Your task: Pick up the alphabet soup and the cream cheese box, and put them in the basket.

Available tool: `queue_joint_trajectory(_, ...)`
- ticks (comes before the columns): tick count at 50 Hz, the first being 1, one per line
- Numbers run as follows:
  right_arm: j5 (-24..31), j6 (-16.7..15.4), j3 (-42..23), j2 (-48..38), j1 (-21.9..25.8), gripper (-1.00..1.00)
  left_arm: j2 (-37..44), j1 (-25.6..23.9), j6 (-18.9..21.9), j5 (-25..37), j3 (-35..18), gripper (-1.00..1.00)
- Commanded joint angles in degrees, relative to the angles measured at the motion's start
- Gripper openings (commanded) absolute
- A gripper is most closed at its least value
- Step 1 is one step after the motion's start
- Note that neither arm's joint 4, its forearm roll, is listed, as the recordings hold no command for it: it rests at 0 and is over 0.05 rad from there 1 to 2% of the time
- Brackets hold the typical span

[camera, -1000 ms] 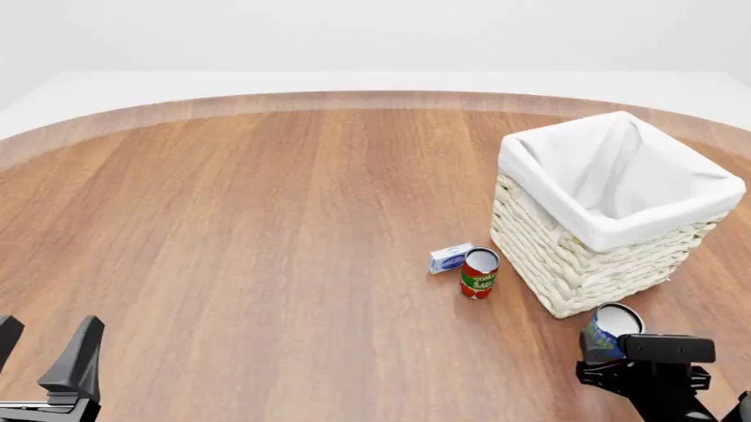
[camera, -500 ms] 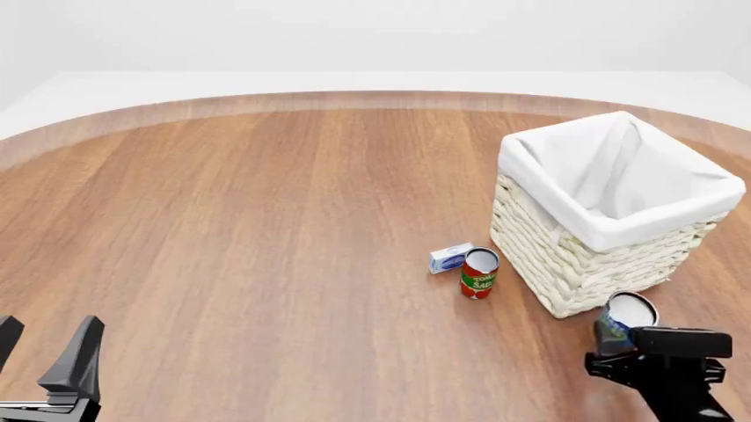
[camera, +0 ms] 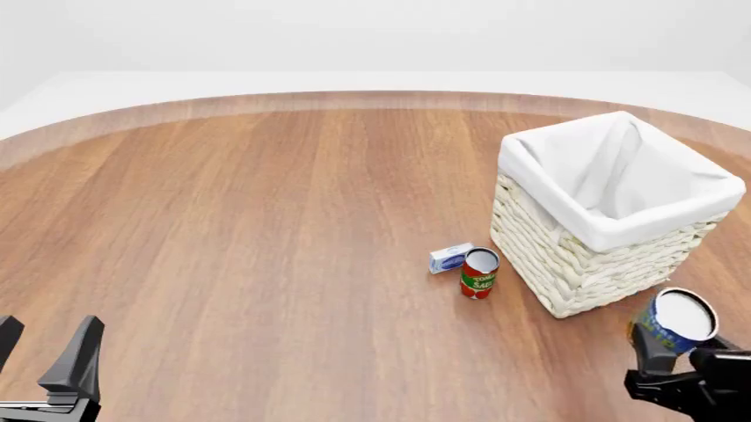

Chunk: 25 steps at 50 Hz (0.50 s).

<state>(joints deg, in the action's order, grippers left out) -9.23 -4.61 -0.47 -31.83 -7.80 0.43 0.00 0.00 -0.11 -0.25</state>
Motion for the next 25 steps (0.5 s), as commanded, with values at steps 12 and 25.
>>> queue_joint_trajectory(12,28.4,3.5,-10.7,30.3,1.2,-1.0,0.0,0.0,0.0,0.0,0.0,1.0)
queue_joint_trajectory(25,29.8,3.4,-17.2,29.9,3.0,-1.0,0.0,0.0,0.0,0.0,0.0,1.0)
